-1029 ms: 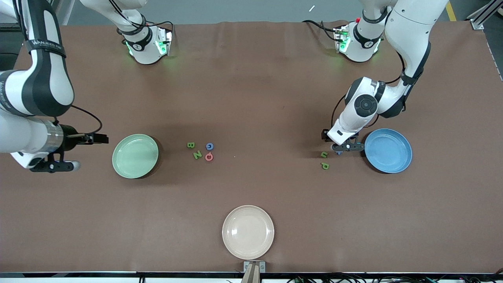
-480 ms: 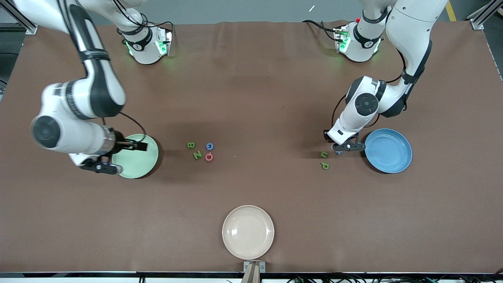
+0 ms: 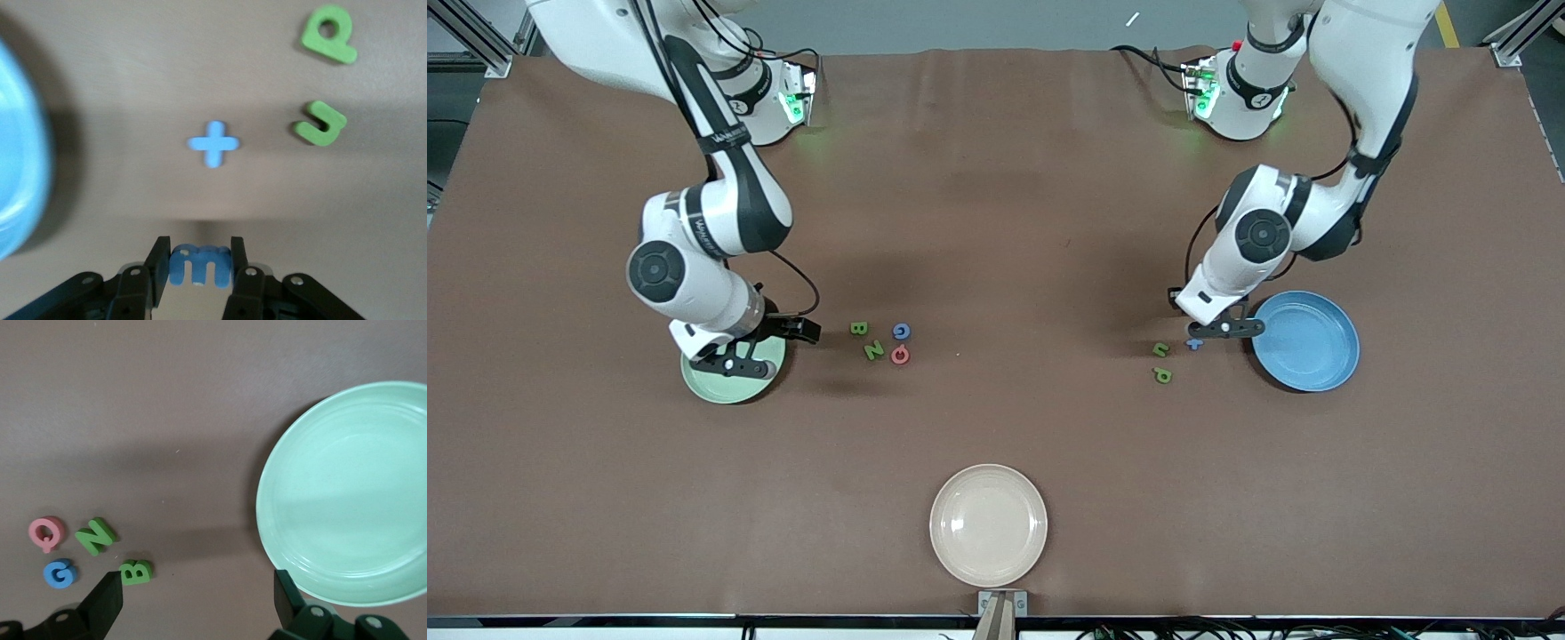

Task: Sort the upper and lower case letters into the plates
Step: 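Drop the m into the blue plate while the right gripper grasps B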

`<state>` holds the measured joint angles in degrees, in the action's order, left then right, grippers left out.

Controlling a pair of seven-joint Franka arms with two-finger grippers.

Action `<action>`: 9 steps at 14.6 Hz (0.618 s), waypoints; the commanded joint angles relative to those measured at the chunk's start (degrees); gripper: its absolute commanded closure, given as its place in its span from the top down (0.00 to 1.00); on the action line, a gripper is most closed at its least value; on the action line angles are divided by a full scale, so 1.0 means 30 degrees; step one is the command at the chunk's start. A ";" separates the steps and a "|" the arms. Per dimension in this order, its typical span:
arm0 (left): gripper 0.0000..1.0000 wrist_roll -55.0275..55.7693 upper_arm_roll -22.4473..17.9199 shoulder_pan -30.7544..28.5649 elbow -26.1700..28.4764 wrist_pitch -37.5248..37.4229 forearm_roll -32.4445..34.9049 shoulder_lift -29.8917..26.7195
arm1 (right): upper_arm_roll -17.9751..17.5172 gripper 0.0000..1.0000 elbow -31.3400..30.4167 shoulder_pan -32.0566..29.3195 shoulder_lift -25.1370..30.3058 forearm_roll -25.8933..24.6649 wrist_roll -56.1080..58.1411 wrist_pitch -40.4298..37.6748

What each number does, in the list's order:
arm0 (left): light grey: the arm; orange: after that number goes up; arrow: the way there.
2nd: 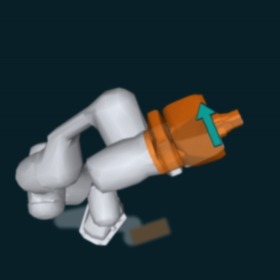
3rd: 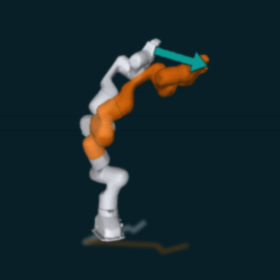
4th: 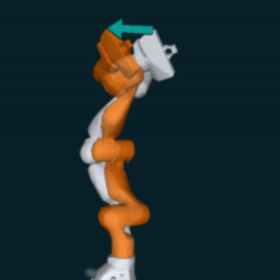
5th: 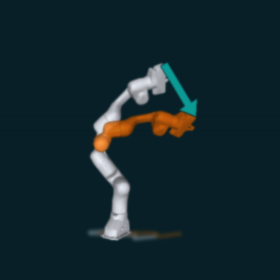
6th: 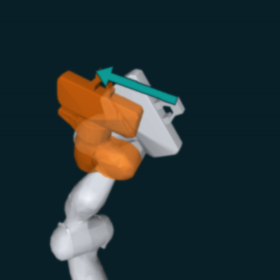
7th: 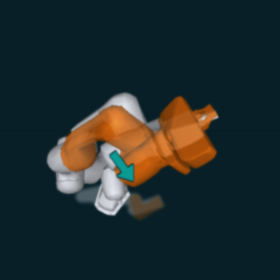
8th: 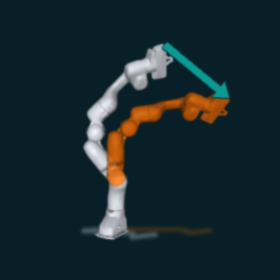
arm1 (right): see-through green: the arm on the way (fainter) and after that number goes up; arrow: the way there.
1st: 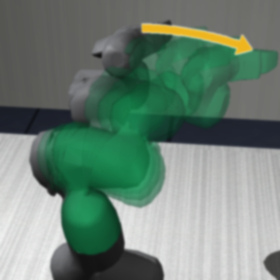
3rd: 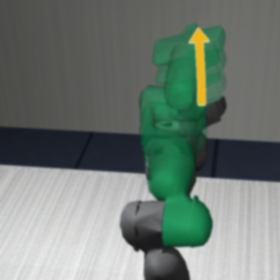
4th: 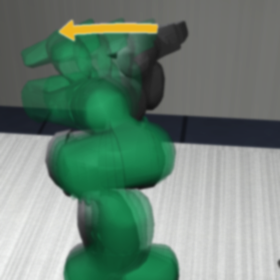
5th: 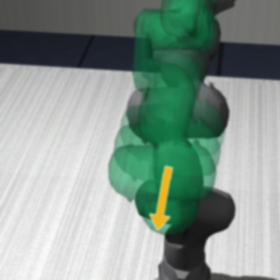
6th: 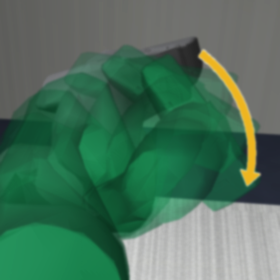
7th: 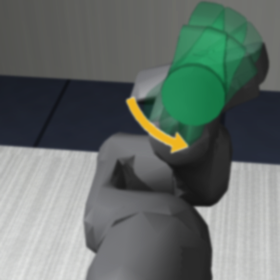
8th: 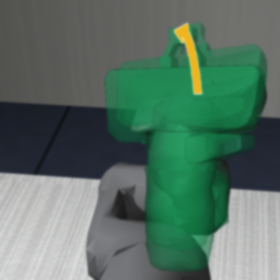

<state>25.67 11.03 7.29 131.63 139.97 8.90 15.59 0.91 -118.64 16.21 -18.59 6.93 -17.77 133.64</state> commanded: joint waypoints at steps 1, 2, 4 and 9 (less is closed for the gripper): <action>0.17 -0.1985 0.0102 -0.1310 0.0275 -0.2268 0.0345 -0.2586 | 0.0107 0.99 -0.1904 0.1068 0.0397 0.0270 -0.0955 0.2433; 0.17 -0.3272 0.0102 -0.1983 0.0333 -0.2534 0.0374 -0.2909 | 0.0107 0.99 -0.2171 0.1274 0.0163 0.0270 -0.1105 0.3112; 0.17 -0.5675 0.0102 -0.3301 0.0421 -0.2624 0.0374 -0.3030 | 0.0136 0.97 -0.2174 0.1772 -0.0422 0.0270 -0.1193 0.3731; 0.17 -1.1449 0.0072 -0.6584 0.0508 -0.1049 0.0403 -0.1862 | 0.0137 0.97 -0.2115 0.2329 -0.1537 0.0270 -0.1514 0.5167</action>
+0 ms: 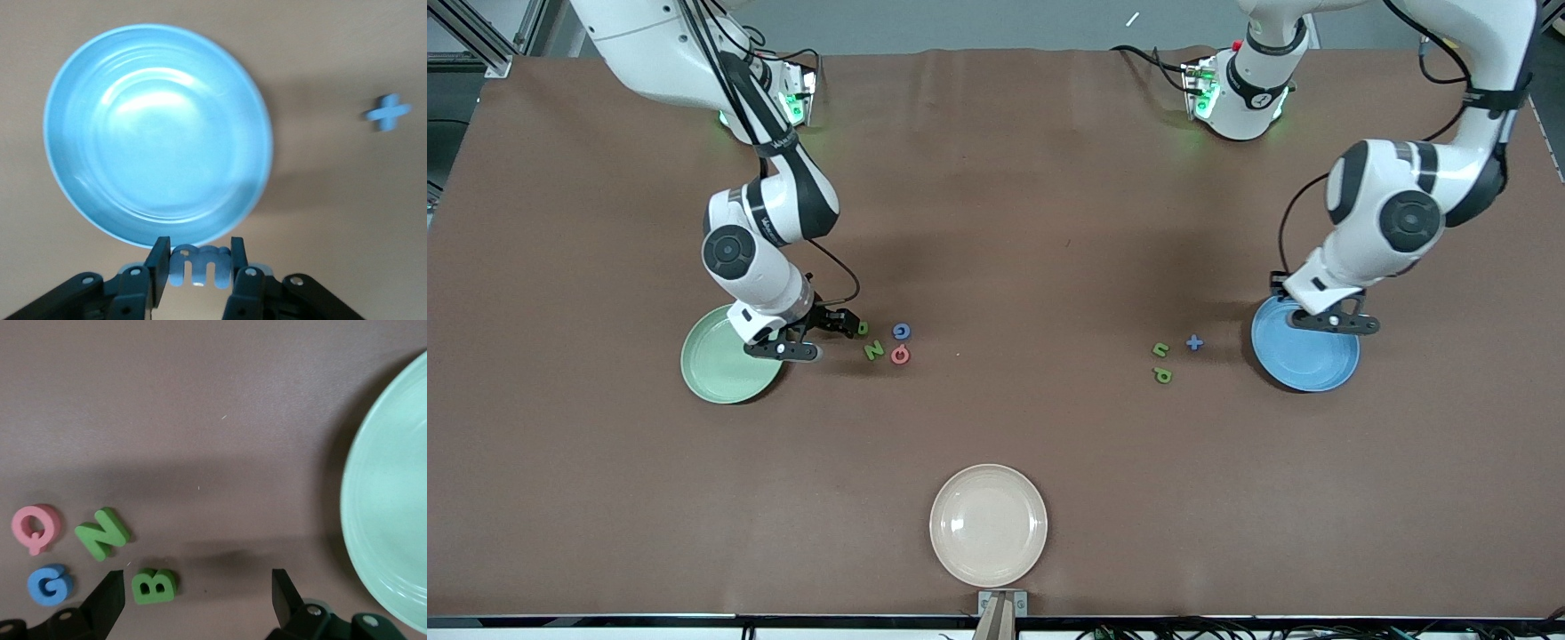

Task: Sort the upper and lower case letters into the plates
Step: 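Drop the m into the blue plate while the right gripper grasps B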

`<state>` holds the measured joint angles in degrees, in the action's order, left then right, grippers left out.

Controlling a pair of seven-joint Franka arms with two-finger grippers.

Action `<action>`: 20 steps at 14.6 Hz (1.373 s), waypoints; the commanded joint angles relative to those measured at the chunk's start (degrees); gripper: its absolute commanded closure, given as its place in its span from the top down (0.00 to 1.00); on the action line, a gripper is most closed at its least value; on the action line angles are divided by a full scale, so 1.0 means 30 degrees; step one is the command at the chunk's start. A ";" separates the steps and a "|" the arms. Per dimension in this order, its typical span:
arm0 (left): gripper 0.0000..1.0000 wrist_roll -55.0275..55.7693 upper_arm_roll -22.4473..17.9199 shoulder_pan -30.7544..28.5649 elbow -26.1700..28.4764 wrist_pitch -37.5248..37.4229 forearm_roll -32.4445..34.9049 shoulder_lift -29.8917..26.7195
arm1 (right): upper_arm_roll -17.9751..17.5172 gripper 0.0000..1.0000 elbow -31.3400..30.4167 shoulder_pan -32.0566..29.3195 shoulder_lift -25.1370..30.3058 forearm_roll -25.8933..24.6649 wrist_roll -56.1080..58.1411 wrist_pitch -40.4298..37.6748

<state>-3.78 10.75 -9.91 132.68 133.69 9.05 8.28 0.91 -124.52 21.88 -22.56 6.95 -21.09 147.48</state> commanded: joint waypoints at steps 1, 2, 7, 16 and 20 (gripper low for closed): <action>0.17 -0.2393 0.0165 -0.1233 0.0215 0.1747 0.0352 0.0958 | 0.0137 0.96 -0.0153 0.0730 -0.0475 0.0233 -0.0818 0.0848; 0.17 -0.2894 0.0165 -0.1556 0.0245 0.2451 0.0352 0.1397 | 0.0137 0.94 -0.0153 0.0994 -0.0710 0.0233 -0.0996 0.1170; 0.17 -0.3866 0.0136 -0.2584 0.0215 0.5179 0.2252 0.3098 | 0.0166 0.89 -0.0211 0.1641 -0.1210 0.0233 -0.1466 0.1671; 0.17 -0.3895 0.0165 -0.3375 0.0274 0.5329 0.3838 0.3715 | 0.0196 0.42 -0.0240 0.1905 -0.1299 0.0204 -0.1554 0.1642; 0.24 -0.3924 0.0165 -0.3375 0.0274 0.5329 0.3838 0.3862 | 0.0254 0.03 -0.0182 0.1730 -0.1269 0.0204 -0.1496 0.1380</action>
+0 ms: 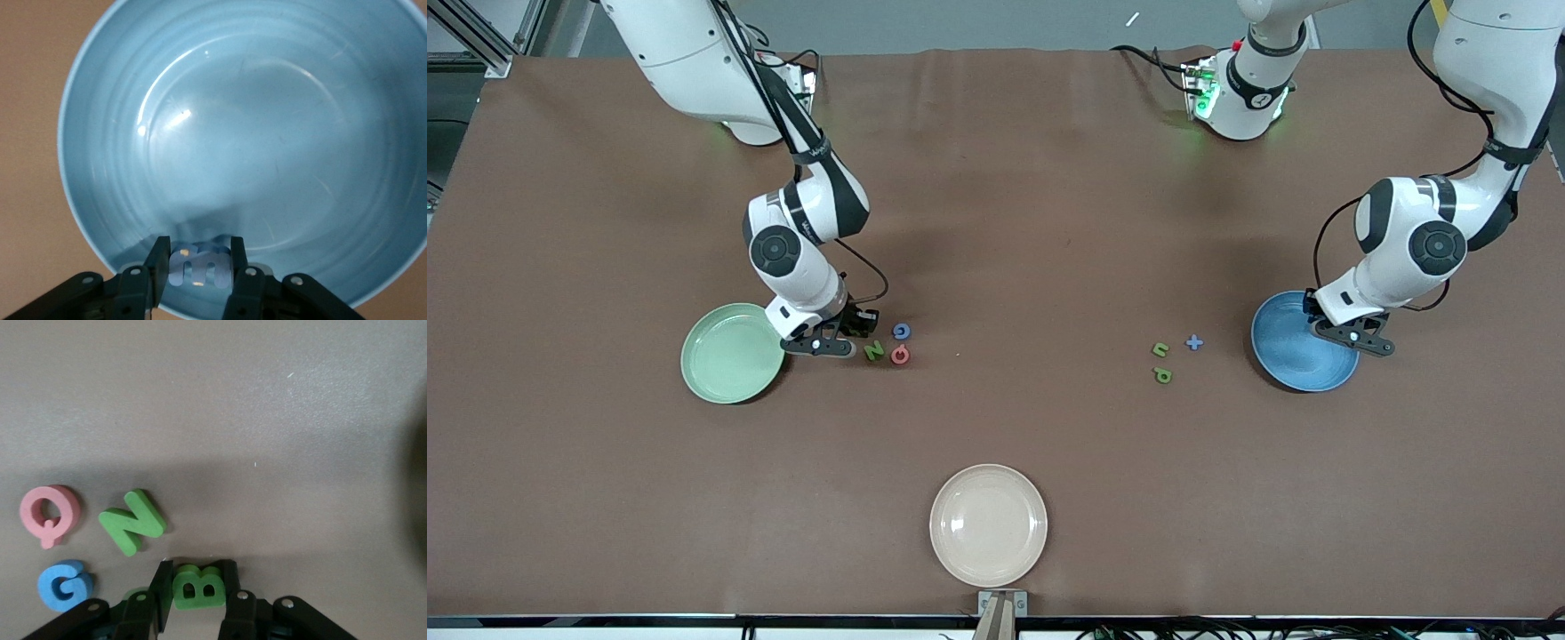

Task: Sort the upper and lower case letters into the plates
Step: 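Grasp the blue t with the left gripper while the right gripper lowers B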

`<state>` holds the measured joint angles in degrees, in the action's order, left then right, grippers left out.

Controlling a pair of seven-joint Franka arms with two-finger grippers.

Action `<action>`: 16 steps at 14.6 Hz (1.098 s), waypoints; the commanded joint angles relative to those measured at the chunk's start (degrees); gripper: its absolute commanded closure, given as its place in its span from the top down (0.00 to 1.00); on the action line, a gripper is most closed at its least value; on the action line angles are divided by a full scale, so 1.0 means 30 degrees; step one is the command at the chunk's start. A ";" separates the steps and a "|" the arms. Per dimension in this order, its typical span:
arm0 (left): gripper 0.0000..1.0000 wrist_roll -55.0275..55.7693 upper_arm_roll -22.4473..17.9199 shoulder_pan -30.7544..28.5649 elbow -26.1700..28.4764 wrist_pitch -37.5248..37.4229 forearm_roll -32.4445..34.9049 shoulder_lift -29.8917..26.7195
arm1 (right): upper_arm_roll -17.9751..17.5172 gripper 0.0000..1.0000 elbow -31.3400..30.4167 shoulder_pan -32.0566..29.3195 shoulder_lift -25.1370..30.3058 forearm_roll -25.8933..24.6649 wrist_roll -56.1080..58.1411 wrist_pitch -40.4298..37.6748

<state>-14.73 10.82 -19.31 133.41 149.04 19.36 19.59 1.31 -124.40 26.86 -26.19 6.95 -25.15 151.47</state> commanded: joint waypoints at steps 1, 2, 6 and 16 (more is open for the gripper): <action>0.43 -0.0306 0.0143 -0.0244 0.0002 0.0211 0.0402 0.0090 | 0.0148 0.01 -0.0193 -0.0017 0.0026 0.0202 -0.0056 -0.0069; 0.74 -0.0365 0.0143 -0.0215 0.0002 0.0182 0.0402 0.0032 | 0.0294 0.01 -0.0106 -0.0047 0.0201 0.0202 -0.0026 -0.0447; 0.99 -0.0015 0.1338 -0.0155 -0.0261 -0.0986 0.0286 -0.1019 | 0.1669 0.01 0.1151 -0.0280 0.1489 0.0084 0.1286 -0.4188; 0.99 1.2485 0.6207 0.0573 -0.3013 -0.2455 0.0051 0.0643 | 0.1848 0.02 0.0630 -0.5437 0.2343 0.0026 0.8762 -0.5579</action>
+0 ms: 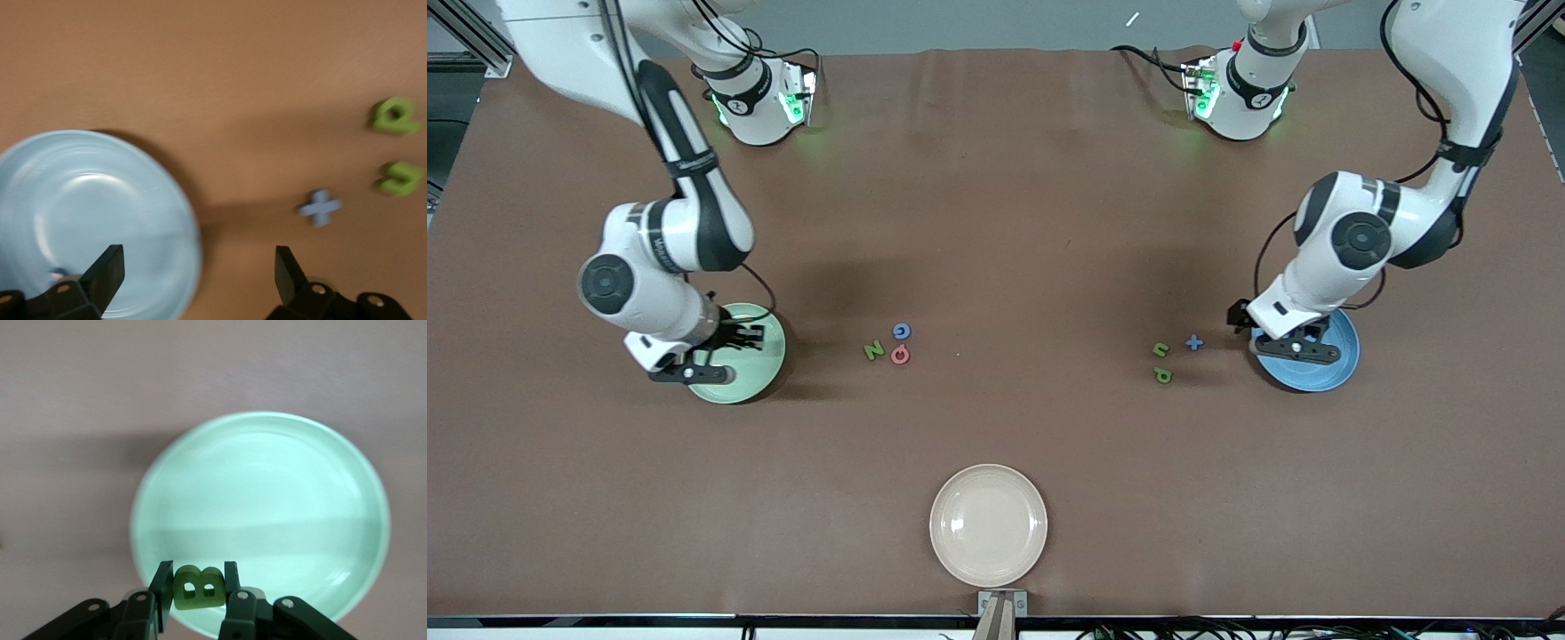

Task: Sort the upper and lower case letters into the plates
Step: 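Grasp the blue t with the left gripper while the right gripper lowers B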

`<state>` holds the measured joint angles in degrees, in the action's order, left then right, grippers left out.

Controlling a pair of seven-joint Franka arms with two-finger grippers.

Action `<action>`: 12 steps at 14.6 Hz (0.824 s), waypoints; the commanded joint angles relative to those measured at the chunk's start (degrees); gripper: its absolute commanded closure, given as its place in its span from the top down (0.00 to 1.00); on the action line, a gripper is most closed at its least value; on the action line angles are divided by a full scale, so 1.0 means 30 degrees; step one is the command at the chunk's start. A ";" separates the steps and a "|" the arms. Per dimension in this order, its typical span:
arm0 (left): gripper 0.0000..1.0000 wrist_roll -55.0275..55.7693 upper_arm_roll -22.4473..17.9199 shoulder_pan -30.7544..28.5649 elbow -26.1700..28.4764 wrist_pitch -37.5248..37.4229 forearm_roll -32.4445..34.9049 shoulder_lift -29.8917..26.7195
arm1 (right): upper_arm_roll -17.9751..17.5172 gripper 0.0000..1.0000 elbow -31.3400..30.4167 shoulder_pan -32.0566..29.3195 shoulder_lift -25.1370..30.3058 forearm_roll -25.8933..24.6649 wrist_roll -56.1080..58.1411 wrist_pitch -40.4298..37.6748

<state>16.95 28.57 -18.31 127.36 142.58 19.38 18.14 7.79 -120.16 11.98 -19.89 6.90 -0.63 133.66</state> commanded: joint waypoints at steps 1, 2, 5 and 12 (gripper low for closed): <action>0.99 0.2719 0.0319 0.0678 -0.1229 -0.0300 0.0043 0.1508 | -0.0311 0.02 -0.0960 -0.0566 0.0214 0.0043 0.0619 0.0534; 0.99 0.3336 0.0319 0.1031 -0.1434 -0.0300 0.0043 0.1889 | -0.0311 0.03 -0.1107 -0.0741 0.0213 0.0043 0.0678 0.0652; 0.99 0.4949 0.0290 0.1736 -0.1845 -0.0300 0.0101 0.3032 | -0.0311 0.07 -0.1167 -0.0918 -0.0371 0.0043 0.0766 0.0799; 0.66 0.5335 0.0231 0.1796 -0.1963 -0.0183 0.0859 0.3913 | -0.0311 0.50 -0.1138 -0.1007 -0.1251 0.0043 0.0766 0.1210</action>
<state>31.83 29.10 -12.80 122.44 142.58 19.65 29.25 7.73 -122.86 10.12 -24.00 6.90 0.81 136.61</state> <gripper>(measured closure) 0.264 0.648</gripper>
